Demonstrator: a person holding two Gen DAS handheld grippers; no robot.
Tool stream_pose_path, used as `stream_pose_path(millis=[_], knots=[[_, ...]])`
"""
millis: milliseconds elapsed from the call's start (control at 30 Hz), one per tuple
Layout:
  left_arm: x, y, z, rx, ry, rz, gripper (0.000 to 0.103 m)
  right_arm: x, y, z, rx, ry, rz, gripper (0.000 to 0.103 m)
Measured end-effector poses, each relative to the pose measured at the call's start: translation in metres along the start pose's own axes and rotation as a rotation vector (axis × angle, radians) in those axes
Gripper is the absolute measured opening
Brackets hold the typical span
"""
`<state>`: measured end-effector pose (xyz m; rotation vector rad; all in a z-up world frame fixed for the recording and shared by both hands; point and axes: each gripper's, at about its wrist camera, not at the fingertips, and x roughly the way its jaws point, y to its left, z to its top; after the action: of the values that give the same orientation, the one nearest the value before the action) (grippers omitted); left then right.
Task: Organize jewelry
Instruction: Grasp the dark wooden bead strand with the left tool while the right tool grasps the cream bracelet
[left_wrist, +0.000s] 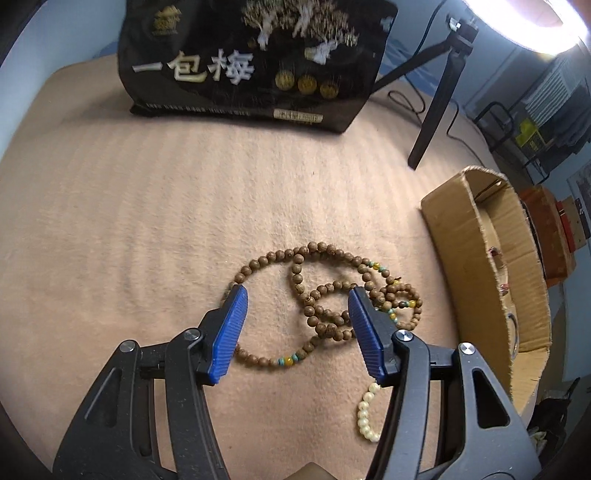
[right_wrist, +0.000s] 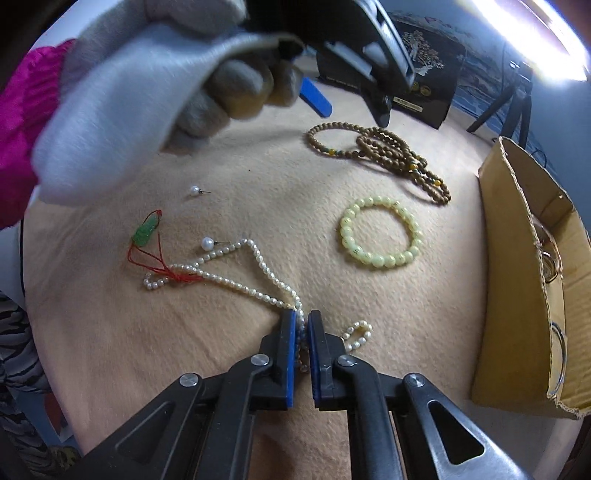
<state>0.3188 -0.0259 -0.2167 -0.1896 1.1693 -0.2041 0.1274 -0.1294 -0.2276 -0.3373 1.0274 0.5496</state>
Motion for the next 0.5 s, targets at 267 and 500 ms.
stream_pose_path(millis=[267,500], knots=[[0.008,0.002,0.002,-0.057,0.017,-0.099,0.058,0.001,-0.002,0.003,-0.002,0.001,0.008,0.004],[0.018,-0.022,-0.002,0.048,0.053,-0.038,0.058,0.003,-0.004,0.004,0.003,-0.002,0.015,0.004]])
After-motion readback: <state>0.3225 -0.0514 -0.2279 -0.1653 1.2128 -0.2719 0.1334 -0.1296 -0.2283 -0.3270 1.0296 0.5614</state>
